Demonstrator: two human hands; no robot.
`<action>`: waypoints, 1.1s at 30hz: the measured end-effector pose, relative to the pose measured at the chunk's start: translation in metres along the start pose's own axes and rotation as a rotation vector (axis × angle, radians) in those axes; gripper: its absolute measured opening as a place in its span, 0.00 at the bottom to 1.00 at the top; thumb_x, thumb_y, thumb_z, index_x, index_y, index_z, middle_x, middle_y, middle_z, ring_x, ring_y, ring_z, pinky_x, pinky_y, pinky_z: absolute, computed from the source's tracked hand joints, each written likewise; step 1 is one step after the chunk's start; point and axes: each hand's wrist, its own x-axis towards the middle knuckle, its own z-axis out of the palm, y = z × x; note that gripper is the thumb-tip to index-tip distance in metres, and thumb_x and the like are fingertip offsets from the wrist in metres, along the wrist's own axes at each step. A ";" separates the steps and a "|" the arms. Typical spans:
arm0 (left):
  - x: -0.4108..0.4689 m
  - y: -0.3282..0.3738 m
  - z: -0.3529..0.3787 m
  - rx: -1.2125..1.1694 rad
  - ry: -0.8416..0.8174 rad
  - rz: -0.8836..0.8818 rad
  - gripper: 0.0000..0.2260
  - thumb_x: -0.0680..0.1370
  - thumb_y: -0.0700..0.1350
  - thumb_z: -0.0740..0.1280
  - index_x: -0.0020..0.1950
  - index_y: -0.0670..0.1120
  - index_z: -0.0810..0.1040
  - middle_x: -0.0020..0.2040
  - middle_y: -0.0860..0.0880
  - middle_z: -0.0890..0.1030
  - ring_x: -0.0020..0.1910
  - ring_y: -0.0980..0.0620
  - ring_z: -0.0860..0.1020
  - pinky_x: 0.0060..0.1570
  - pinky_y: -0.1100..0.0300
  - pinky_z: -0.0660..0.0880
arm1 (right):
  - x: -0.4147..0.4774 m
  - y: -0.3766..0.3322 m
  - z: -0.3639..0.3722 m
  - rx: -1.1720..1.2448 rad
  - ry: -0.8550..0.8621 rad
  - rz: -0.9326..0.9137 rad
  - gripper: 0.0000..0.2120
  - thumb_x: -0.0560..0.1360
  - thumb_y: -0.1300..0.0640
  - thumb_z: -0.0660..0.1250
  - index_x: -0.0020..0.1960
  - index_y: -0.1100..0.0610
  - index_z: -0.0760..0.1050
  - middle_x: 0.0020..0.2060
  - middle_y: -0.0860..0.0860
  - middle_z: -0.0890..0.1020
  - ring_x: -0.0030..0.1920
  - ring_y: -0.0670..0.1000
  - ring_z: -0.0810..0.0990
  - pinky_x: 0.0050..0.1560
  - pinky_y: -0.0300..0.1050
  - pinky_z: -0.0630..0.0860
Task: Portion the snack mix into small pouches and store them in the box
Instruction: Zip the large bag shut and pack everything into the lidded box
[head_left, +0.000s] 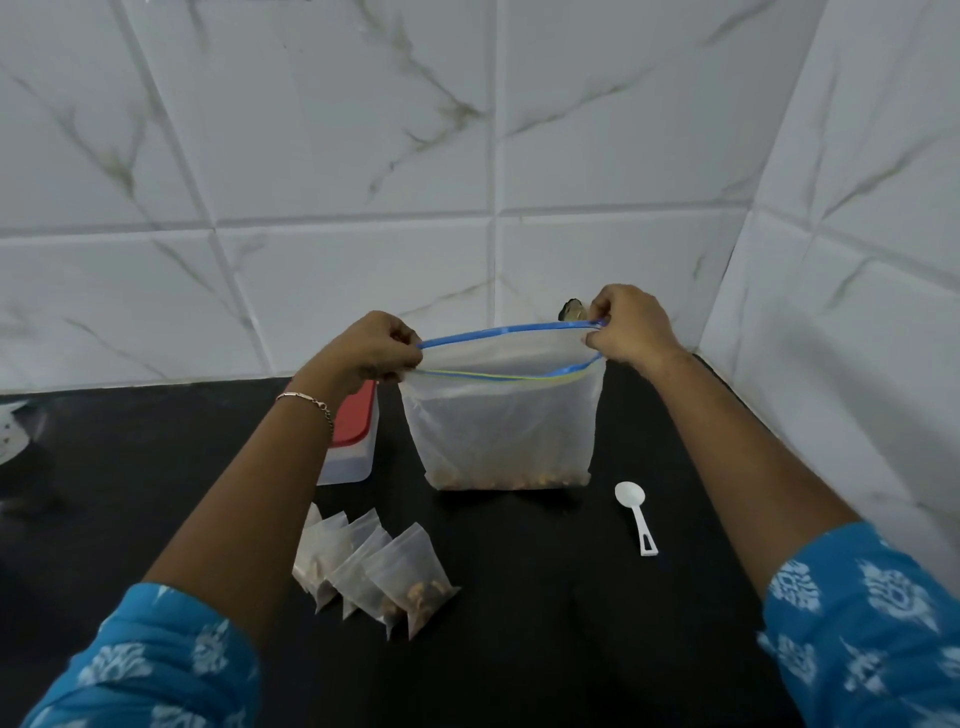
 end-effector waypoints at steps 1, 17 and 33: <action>0.000 -0.003 -0.003 -0.013 0.012 0.012 0.07 0.73 0.30 0.67 0.39 0.41 0.74 0.38 0.42 0.77 0.32 0.48 0.75 0.31 0.60 0.75 | 0.001 0.001 -0.002 0.042 -0.020 0.030 0.09 0.70 0.68 0.69 0.42 0.57 0.73 0.37 0.46 0.73 0.38 0.49 0.72 0.33 0.37 0.66; 0.001 0.005 -0.023 0.589 0.015 0.254 0.14 0.77 0.38 0.59 0.38 0.47 0.81 0.42 0.41 0.83 0.33 0.50 0.72 0.42 0.55 0.72 | -0.003 0.003 -0.038 -0.405 -0.294 -0.208 0.10 0.73 0.57 0.67 0.53 0.52 0.81 0.47 0.49 0.80 0.48 0.52 0.78 0.46 0.44 0.74; -0.004 0.003 -0.047 0.581 -0.177 0.322 0.05 0.69 0.48 0.77 0.40 0.52 0.83 0.40 0.55 0.82 0.41 0.57 0.78 0.45 0.59 0.73 | 0.001 0.021 -0.041 0.010 -0.245 -0.169 0.06 0.70 0.57 0.76 0.45 0.54 0.80 0.44 0.50 0.82 0.44 0.48 0.78 0.42 0.37 0.70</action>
